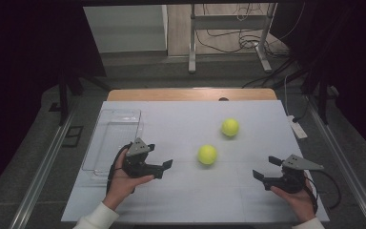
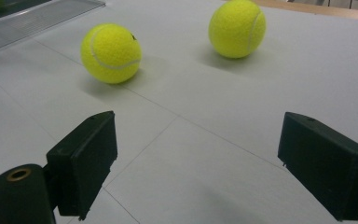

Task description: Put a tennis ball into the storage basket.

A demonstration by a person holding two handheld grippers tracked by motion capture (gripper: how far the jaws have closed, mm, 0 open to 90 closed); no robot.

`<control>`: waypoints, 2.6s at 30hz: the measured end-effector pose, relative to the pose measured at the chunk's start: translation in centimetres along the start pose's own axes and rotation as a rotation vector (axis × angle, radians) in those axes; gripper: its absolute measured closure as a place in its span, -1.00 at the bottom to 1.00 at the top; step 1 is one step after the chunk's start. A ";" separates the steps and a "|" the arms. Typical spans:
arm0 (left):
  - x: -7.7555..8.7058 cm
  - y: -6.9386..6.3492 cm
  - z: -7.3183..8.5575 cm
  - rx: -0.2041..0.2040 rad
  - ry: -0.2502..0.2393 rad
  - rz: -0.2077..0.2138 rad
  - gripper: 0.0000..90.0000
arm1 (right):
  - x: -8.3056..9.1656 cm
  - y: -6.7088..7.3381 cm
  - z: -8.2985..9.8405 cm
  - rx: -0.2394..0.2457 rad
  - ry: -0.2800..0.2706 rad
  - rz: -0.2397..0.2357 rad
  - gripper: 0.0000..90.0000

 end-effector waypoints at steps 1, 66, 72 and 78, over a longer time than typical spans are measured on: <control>-0.1 0.0 0.0 0.000 0.004 0.002 -0.76 | 0.0 0.0 0.0 0.002 0.003 -0.001 -0.73; -6.4 -2.4 -4.2 -0.075 0.093 0.136 -0.77 | -0.8 -0.1 0.2 0.020 0.038 0.028 -0.73; -7.0 -2.4 -4.6 -0.074 0.094 0.142 -0.77 | -0.9 -0.2 0.3 0.015 0.044 0.039 -0.73; -7.4 -2.7 -4.6 -0.084 0.104 0.139 -0.77 | -0.8 -0.1 0.3 0.017 0.044 0.038 -0.73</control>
Point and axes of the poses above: each handheld gripper's, and its own axes: x roughly backward along the jaws, z roughly out of its underside, y roughly to its left, the point moved 3 cm from there along -x, roughly forward along the jaws, and after that the axes turned 3 degrees about x, right-handed, at the moved point
